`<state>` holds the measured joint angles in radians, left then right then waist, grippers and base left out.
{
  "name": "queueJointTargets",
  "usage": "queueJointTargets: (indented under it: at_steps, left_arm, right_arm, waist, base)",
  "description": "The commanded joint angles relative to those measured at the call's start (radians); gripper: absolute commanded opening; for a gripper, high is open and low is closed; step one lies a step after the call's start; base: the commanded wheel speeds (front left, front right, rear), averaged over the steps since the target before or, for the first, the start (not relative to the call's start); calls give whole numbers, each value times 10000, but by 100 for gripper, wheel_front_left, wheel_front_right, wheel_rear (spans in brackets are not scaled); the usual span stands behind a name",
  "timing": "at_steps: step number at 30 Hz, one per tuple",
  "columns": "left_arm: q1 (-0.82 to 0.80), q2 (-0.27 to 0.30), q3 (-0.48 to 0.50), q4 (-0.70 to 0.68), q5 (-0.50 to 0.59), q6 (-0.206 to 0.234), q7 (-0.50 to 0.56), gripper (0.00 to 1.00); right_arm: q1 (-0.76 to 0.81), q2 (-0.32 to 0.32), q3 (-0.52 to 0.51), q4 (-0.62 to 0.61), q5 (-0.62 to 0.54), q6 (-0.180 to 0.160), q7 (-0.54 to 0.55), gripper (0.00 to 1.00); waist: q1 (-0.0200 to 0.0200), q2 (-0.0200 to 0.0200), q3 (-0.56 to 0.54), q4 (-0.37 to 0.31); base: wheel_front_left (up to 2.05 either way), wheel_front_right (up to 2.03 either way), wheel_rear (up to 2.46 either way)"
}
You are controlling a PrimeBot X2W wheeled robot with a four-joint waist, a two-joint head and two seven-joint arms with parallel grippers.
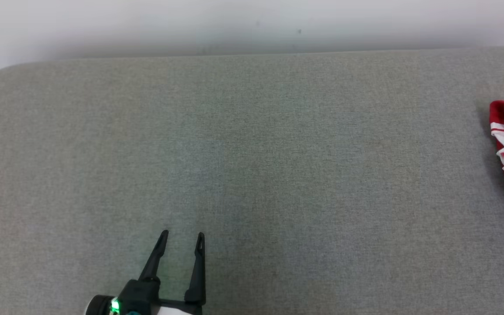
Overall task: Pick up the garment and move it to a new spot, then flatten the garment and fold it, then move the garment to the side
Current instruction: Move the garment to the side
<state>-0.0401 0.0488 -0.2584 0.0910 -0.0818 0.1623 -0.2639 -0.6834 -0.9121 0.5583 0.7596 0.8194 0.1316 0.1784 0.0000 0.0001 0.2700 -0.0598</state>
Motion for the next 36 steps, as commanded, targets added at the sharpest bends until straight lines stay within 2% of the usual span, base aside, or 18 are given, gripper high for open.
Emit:
queueJointTargets:
  at_steps: [1,5,10,22,28,36]
  left_arm:
    - [61,41,51,12,66,0,5,100]
    - [162,41,70,21,-9,34,5,100]
    - [358,41,154,20,-147,54,5,100]
    - [1369,40,574,-123,-448,16,5,100]
    - [1787,41,756,-192,-580,-64,5,100]
    - [1977,41,1075,32,-558,-403,5,100]
  right_arm:
    - [-139,158,1,151,-100,-25,-149,100]
    - [-182,344,-11,761,-467,-25,-827,100]
    - [135,592,77,758,-609,-25,-1707,100]
    - [1992,1231,-108,-1323,-691,-25,-3566,100]
    - [3470,1957,-1317,-2129,-1380,-25,-4220,100]
    - [5831,3863,-3822,-3532,-3427,-25,-4426,100]
  waist:
    - [0,-1,-27,-41]
    - [0,-1,-225,-145]
    - [0,-1,-645,-275]
    - [0,-1,-2207,-522]
    - [0,-1,-2678,-636]
    - [0,-1,-3075,-732]
  base:
    - [0,0,0]
    - [0,0,0]
    - [0,0,0]
    - [0,0,0]
    - [0,0,0]
    - [0,0,0]
